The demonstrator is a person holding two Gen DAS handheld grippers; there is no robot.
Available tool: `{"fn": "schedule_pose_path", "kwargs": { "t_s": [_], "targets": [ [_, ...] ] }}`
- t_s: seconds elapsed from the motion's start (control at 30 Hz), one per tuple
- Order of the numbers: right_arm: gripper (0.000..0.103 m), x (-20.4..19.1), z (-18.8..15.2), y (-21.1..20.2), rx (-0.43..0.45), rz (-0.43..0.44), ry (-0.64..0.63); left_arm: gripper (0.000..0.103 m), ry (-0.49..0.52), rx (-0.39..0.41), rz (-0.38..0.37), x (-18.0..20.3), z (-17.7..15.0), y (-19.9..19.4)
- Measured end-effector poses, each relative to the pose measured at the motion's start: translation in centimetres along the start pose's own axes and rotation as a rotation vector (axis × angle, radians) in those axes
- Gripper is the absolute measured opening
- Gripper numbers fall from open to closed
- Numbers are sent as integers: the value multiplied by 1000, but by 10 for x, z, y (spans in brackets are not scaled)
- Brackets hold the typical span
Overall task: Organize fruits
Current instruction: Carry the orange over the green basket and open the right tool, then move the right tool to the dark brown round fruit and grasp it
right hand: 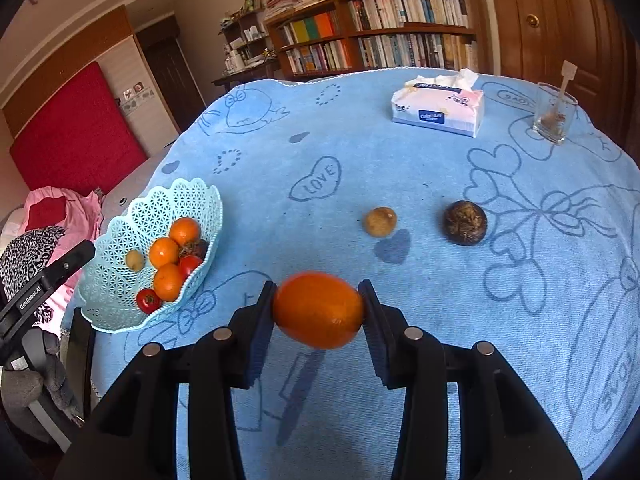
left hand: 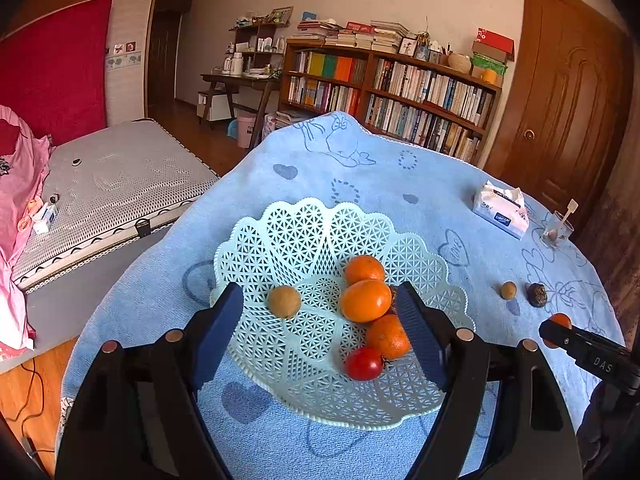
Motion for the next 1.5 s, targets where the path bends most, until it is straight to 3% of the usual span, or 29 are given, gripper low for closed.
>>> {"fn": "schedule_pose_path", "kwargs": {
  "t_s": [0.4, 0.87, 1.03, 1.37, 1.5],
  "targets": [
    [42, -96, 3, 25, -60, 172, -140, 92, -16, 15, -6, -17, 1, -7],
    [42, -180, -5, 59, -124, 303, -242, 93, -99, 64, 59, -48, 10, -17],
    [43, -176, -7, 60, -120, 294, -232, 94, -116, 62, 65, -54, 10, -17],
    [47, -124, -7, 50, -88, 203, -155, 97, -102, 46, 59, -51, 7, -14],
    [47, -114, -8, 46, -83, 216, -141, 97, -90, 30, 53, -45, 4, -10]
  ]
}}
Point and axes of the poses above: each gripper's, at about its wrist camera, not at the fingertips, and y roughly the way its jaws point, x to its right, z to its top, the point moved 2 cm from there along y, roughly the way its jaws point, and after that the axes turned 7 degrees about x, right-handed, at the moved point
